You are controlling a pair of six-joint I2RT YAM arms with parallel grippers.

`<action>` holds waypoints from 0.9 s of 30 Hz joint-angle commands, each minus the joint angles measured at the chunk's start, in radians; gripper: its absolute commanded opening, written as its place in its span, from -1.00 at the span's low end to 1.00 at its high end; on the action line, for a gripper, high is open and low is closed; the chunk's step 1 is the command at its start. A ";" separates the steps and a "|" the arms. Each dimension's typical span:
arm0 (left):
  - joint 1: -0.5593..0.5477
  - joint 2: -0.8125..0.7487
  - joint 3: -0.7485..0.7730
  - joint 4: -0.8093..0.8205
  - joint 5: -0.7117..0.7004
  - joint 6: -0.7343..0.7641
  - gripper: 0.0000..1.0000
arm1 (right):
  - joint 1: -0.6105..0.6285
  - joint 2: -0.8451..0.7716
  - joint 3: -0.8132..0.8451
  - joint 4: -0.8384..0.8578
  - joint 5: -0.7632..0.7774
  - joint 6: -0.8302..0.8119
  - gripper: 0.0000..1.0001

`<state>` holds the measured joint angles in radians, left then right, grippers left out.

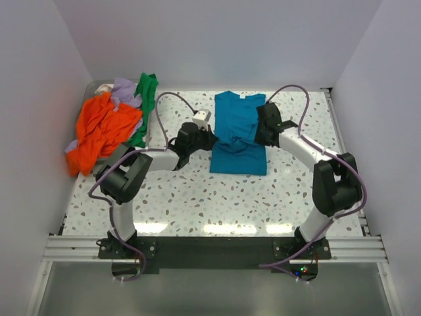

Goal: Fold and stack the t-shirts
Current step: Fold the tshirt

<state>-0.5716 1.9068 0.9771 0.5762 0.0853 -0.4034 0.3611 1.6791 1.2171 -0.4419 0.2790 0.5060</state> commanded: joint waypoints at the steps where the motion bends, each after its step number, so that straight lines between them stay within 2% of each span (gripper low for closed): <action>1: 0.018 0.020 0.072 0.042 0.022 0.026 -1.00 | -0.017 0.048 0.076 0.049 -0.030 -0.026 -1.00; 11: 0.064 0.109 0.182 -0.024 0.010 0.017 -1.00 | -0.047 0.166 0.177 0.046 -0.034 -0.034 -1.00; 27: 0.102 0.207 0.291 -0.062 0.054 0.021 -1.00 | -0.106 0.214 0.228 0.035 -0.027 -0.047 -1.00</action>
<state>-0.4835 2.0937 1.2194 0.5034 0.1261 -0.4004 0.2703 1.8790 1.3918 -0.4263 0.2432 0.4767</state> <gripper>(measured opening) 0.021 0.018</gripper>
